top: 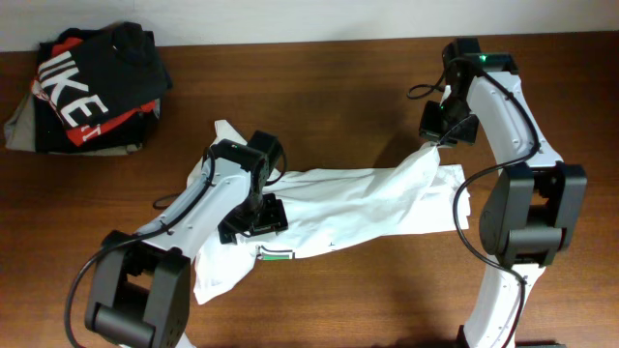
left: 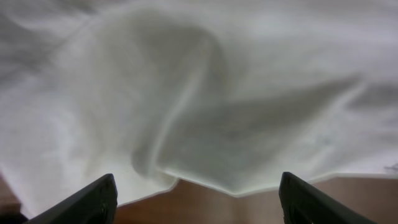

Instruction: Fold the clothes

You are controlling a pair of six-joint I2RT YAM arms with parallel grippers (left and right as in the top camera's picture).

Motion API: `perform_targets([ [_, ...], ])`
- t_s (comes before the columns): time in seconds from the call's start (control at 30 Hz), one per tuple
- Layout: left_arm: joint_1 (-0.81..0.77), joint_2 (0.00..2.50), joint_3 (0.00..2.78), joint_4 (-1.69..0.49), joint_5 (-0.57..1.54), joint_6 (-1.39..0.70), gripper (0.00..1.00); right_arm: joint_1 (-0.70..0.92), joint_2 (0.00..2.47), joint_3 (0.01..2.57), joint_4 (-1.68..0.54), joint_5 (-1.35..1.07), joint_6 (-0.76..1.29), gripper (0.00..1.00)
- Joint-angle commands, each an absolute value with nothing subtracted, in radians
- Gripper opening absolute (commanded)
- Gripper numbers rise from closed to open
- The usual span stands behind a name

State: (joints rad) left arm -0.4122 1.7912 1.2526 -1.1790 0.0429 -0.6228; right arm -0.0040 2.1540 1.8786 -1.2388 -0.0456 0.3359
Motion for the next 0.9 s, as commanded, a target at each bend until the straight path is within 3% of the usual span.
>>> perform_targets([
  [0.0,-0.410,1.774,1.244,-1.137,-0.051,-0.711,0.83,-0.007,2.158,1.872,-1.238,-0.036,0.341,0.04],
  [0.1,-0.382,1.774,1.244,-1.102,-0.140,-0.730,0.83,-0.007,2.158,1.872,-1.238,-0.036,0.341,0.04],
  [0.27,-0.252,1.774,1.229,-1.090,-0.093,-0.733,0.83,-0.007,2.158,1.872,-1.238,-0.036,0.341,0.04],
  [0.73,-0.175,1.797,1.113,-0.796,-0.067,-0.733,0.82,-0.007,2.158,1.872,-1.237,-0.036,0.342,0.04],
  [0.87,-0.175,1.851,1.113,-0.736,-0.021,-0.733,0.77,-0.007,2.158,1.872,-1.237,-0.036,0.342,0.04],
])
